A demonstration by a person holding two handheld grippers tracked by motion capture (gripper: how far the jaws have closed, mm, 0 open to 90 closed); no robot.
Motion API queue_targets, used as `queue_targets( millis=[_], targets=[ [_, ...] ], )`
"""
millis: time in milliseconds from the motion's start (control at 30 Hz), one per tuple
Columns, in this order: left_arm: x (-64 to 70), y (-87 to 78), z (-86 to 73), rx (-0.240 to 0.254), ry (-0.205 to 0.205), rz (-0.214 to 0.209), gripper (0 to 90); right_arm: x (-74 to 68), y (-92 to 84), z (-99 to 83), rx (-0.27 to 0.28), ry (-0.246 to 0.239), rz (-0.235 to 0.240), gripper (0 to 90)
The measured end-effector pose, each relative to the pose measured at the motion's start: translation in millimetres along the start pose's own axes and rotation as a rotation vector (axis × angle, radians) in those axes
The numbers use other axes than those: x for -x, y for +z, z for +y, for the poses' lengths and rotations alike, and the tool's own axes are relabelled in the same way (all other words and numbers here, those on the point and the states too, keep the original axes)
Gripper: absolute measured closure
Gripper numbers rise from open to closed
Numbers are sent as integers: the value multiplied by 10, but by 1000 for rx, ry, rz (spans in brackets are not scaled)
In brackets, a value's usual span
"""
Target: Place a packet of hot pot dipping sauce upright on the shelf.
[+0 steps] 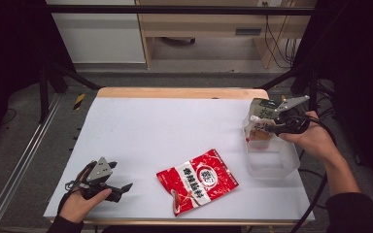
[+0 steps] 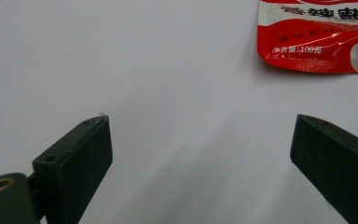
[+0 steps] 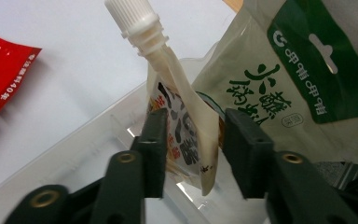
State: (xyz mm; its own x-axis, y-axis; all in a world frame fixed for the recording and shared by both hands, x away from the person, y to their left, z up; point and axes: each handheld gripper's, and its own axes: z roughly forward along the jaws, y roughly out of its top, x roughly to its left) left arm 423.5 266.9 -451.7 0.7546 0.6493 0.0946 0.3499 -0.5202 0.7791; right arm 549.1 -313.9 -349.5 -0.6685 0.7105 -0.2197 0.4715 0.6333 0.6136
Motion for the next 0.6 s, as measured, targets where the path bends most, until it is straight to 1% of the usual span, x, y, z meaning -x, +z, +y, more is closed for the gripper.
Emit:
queue_targets(
  millis=[100,167,200,267,333,367,433,467,533,600],
  targets=[
    [3,-1,1,0,-4,-5,56,-21,-17,15,7,17,7,453],
    [7,-1,3,2,-3,-4,56,-37,-41,25,4,12,-4,395],
    [8,-2,4,1,-3,-4,56,-51,-58,31,15,14,-11,369],
    [9,-3,3,0,-1,-4,56,-73,-115,51,37,2,-20,324],
    [9,-3,4,2,-1,-5,56,-101,-198,78,48,-7,-40,294],
    [9,-3,8,4,1,-6,55,-116,-247,90,63,-9,-51,280],
    [13,-3,10,6,3,-7,54,-164,-355,114,81,-2,-55,249],
    [16,-2,10,3,7,-7,54,-192,-403,127,88,-9,-63,233],
    [21,-1,7,2,9,-7,53,-256,-505,160,82,-15,-66,190],
    [26,-1,7,3,10,-7,52,-335,-603,192,94,-19,-77,174]
  ],
)
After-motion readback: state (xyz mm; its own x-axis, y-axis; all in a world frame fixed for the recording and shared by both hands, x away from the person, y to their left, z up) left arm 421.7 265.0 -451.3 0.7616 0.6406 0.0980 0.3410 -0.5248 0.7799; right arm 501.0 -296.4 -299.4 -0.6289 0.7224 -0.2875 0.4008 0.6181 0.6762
